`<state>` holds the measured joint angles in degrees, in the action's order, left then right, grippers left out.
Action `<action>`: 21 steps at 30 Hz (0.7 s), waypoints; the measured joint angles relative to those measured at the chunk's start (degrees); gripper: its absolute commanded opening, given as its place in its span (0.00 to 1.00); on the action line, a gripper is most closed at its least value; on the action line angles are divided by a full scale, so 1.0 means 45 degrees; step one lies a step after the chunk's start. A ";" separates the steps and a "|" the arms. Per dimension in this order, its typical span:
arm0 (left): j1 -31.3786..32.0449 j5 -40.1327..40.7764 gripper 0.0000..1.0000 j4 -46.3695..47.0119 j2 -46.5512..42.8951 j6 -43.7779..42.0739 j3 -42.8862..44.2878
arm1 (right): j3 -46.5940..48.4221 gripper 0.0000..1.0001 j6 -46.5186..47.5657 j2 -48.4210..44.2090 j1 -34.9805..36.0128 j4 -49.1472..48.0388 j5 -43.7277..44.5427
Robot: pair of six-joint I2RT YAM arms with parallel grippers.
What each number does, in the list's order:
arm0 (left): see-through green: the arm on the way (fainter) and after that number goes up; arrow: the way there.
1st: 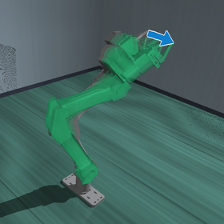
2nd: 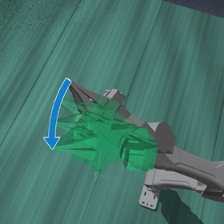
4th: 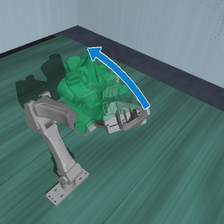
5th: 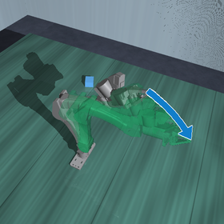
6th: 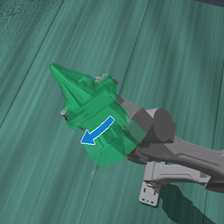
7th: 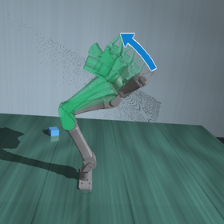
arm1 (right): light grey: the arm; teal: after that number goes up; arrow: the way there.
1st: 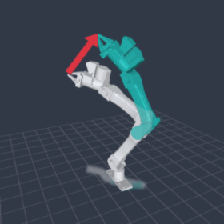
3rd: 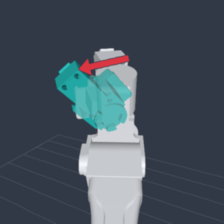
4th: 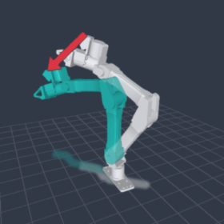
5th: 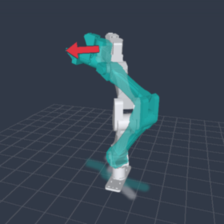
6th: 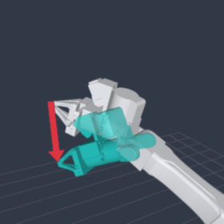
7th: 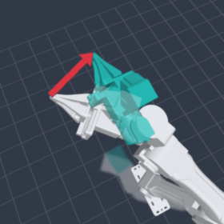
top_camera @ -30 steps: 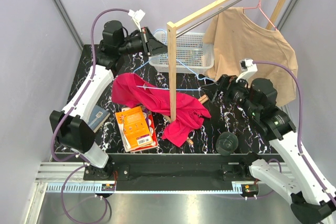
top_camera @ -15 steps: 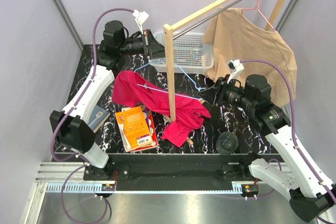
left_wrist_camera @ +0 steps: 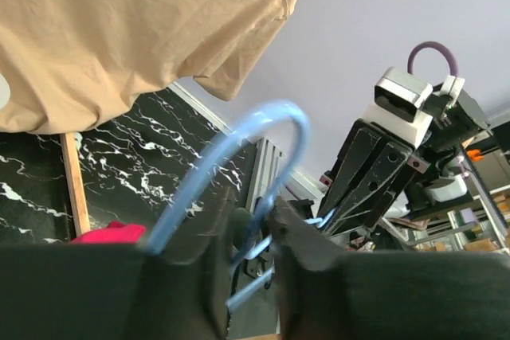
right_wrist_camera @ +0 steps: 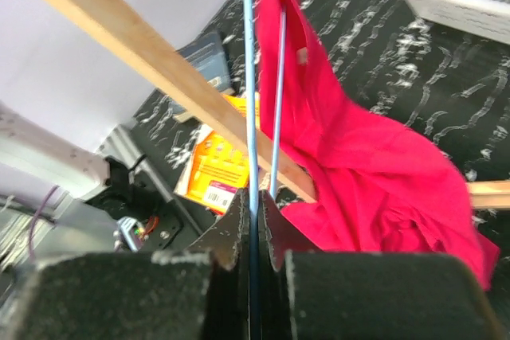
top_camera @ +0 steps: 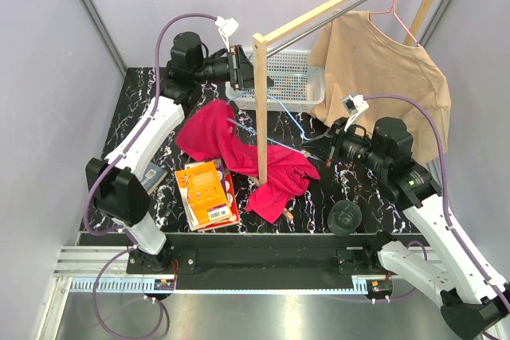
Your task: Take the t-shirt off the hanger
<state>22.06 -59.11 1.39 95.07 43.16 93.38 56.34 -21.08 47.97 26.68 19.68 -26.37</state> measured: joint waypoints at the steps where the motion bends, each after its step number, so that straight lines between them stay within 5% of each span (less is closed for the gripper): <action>1: 0.0029 0.0078 0.45 -0.0024 0.0019 0.0194 0.0000 | 0.0005 0.00 0.0044 -0.0058 0.0005 0.0083 0.0126; 5: 0.0029 0.0631 0.61 -0.0568 0.0029 0.0461 0.0068 | 0.0442 0.00 0.0219 -0.0083 -0.0010 0.1413 0.1137; 7: -0.0058 0.1010 0.79 -0.1132 0.0015 0.0345 0.0141 | 0.0782 0.00 0.0257 -0.0126 -0.0019 0.2244 0.1880; 14: -0.0656 0.2346 0.82 -0.2152 -0.1180 -0.0058 -0.1127 | 0.1229 0.00 0.0083 -0.1248 -0.0034 0.4561 0.3759; 21: -0.0797 0.2628 0.82 -0.0942 -0.4653 0.0437 -0.5833 | 0.2059 0.00 -0.0437 -0.1715 -0.0034 0.6280 0.4206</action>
<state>18.48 -47.29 -2.85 74.13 45.12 67.13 65.60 -23.05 40.25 26.52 47.94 -7.44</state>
